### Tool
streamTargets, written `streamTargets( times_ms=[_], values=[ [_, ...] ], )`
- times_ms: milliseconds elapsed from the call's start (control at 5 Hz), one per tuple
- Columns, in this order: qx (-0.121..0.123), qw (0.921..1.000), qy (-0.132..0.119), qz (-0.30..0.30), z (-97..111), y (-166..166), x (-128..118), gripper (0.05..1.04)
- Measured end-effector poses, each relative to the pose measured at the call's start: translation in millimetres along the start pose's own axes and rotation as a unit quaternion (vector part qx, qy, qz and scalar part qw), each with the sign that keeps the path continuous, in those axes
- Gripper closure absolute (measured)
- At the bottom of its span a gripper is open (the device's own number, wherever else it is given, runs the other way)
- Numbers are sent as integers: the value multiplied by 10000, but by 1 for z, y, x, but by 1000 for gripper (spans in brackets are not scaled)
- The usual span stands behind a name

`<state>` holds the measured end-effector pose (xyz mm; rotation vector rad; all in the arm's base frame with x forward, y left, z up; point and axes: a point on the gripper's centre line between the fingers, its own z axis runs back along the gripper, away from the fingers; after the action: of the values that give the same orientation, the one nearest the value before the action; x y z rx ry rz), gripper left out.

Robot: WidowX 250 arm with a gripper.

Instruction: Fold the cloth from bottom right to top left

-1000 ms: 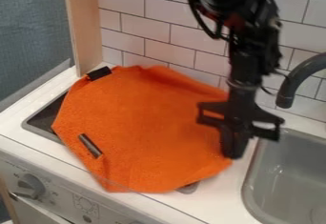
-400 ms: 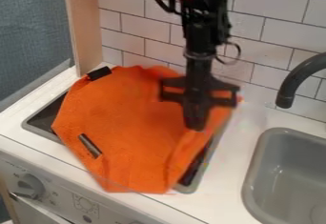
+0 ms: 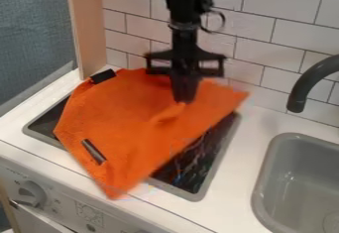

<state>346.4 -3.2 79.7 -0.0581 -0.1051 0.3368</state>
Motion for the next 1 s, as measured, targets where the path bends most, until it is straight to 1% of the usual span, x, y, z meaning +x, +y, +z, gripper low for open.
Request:
streamTargets(
  times_ms=[200,400,600,800,1000],
  values=[
    [46,10000,70,-9,-6,5,12,1020],
    [192,9995,213,103,-17,17,22,994],
    [308,9987,395,110,-24,19,22,827],
    [367,9983,416,161,-26,21,21,554],
    [367,9983,416,161,-26,21,21,246]
  ],
)
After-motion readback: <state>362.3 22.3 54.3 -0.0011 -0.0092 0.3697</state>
